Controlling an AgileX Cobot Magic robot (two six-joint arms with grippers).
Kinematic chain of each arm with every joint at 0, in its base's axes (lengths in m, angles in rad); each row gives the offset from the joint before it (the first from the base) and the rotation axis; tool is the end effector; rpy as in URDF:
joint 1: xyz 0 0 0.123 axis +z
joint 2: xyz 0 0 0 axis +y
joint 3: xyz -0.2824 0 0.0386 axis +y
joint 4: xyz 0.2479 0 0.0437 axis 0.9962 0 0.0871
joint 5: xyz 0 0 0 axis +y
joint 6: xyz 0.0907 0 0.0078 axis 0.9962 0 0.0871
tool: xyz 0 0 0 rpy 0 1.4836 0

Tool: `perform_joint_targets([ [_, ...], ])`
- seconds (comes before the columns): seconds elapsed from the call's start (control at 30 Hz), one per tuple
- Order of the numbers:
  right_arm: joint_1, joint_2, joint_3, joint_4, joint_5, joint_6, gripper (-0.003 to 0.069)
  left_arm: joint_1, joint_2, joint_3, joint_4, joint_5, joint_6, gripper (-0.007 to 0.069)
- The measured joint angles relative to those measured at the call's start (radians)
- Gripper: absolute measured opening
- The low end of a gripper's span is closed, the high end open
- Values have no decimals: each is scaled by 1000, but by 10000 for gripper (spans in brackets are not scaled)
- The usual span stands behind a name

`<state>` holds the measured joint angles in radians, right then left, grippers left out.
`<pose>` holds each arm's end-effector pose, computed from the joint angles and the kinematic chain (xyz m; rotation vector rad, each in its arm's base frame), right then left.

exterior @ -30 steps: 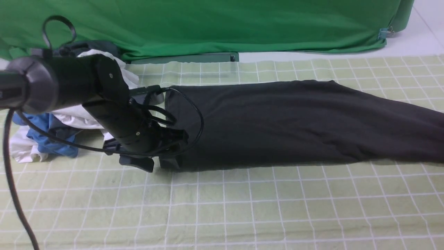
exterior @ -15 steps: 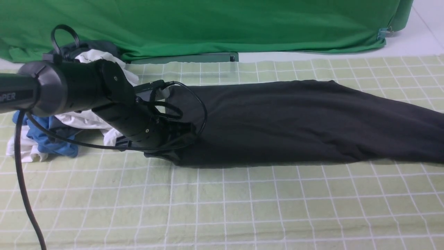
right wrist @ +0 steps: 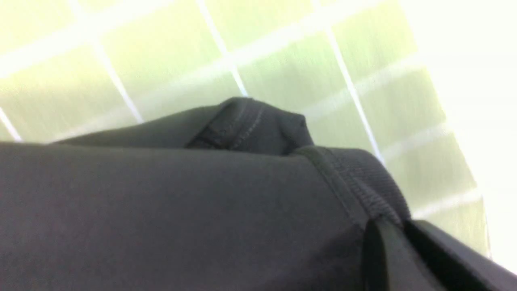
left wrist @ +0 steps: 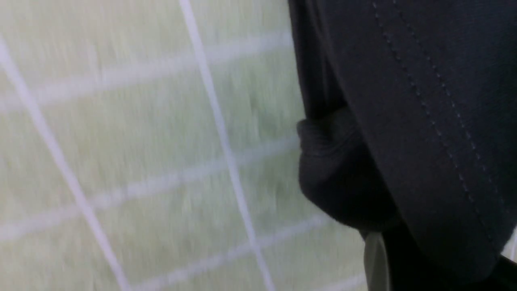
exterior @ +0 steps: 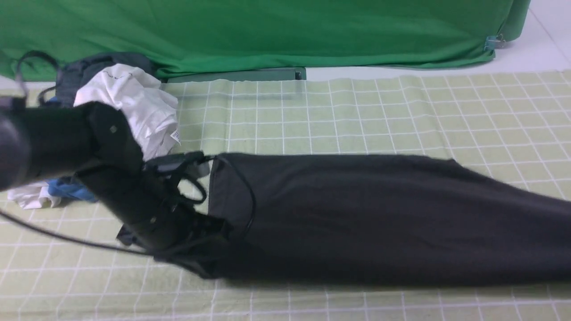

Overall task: Fold a long-sleeved shirt over a green coffee tablecloth.
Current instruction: 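Pull the folded dark garment lengthwise by its ends to straighten it flat on the table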

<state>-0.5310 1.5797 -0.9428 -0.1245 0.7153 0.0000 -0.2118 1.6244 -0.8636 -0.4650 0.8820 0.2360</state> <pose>0.2497 -0.1552 0.2063 0.6378 2.7896 -0.2484 0.2566 -0.0875 0.1785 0.2329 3.0633 -0.5586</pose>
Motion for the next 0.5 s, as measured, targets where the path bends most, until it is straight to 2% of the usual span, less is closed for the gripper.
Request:
perform_joint_targets([
  [0.2, -8, 4, 60, 0, 1, 0, 53, 0, -83, 123, -1, -11, 2, 27],
  [0.3, -9, 12, 70, -3, 0, 0, 131, 0, -82, 140, -1, -16, 3, 27],
  [0.37, -9, 15, 69, -16, 0, 0, 276, 0, -82, 141, 0, -21, 3, 27],
  [0.5, -9, 15, 12, -21, 32, 0, 459, 0, -82, 141, 0, -34, 3, 27],
])
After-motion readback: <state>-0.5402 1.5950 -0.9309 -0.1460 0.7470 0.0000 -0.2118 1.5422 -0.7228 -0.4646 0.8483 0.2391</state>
